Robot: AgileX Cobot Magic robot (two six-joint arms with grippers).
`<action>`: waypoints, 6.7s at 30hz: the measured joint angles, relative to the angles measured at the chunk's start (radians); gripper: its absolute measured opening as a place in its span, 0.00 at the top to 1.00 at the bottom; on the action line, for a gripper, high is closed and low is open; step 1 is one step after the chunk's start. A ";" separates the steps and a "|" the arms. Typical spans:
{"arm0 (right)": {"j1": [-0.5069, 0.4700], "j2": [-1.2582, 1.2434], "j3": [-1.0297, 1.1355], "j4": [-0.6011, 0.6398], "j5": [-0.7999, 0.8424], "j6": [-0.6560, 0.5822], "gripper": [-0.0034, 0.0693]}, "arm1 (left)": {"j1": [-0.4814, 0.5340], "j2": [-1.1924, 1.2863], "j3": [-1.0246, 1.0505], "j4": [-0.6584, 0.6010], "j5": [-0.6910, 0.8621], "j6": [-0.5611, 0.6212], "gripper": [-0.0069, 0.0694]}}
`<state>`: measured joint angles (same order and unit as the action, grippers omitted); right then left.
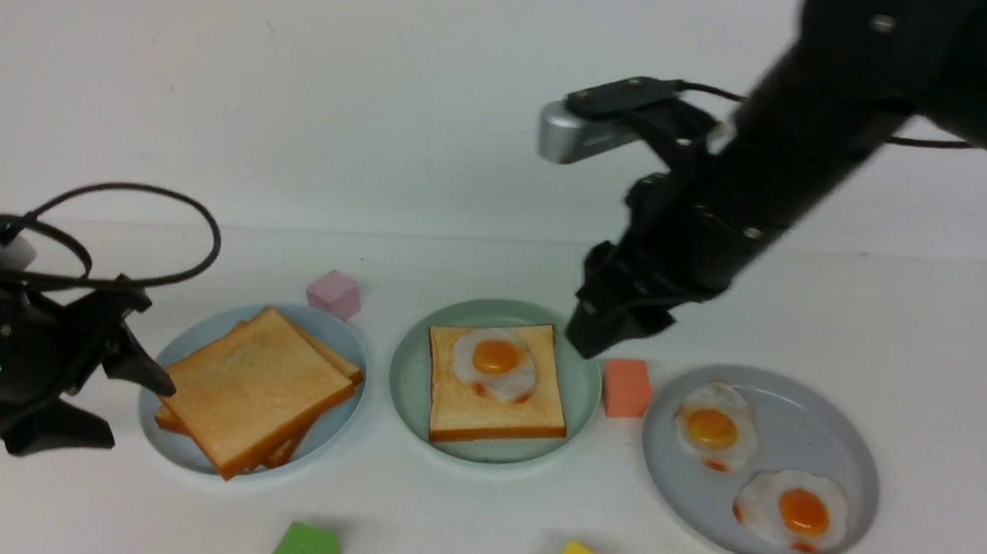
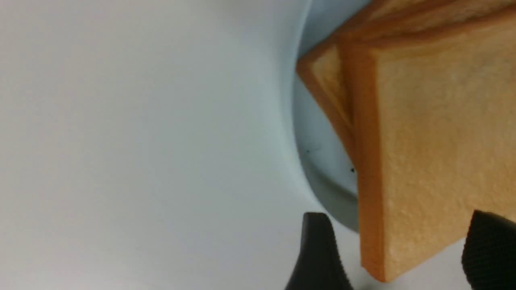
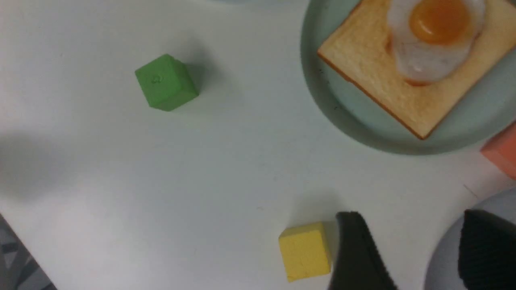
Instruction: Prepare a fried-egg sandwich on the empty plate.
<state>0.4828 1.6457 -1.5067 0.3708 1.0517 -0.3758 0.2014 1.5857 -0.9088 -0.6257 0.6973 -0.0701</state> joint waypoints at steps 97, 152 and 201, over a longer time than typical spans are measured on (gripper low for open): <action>-0.024 -0.349 0.381 0.103 -0.127 0.034 0.92 | -0.356 0.562 -0.560 -0.432 0.170 0.619 0.63; -0.024 -1.381 1.168 -0.667 -0.802 0.763 0.97 | -0.356 -0.857 0.001 0.314 0.405 0.063 0.93; -0.024 -1.546 1.322 -0.671 -0.868 0.763 0.94 | -0.314 -1.597 0.936 0.894 -0.261 -0.345 0.93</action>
<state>0.4586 0.0999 -0.1845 -0.3003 0.1837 0.3871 -0.1129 -0.0110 0.0267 0.2687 0.4360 -0.4154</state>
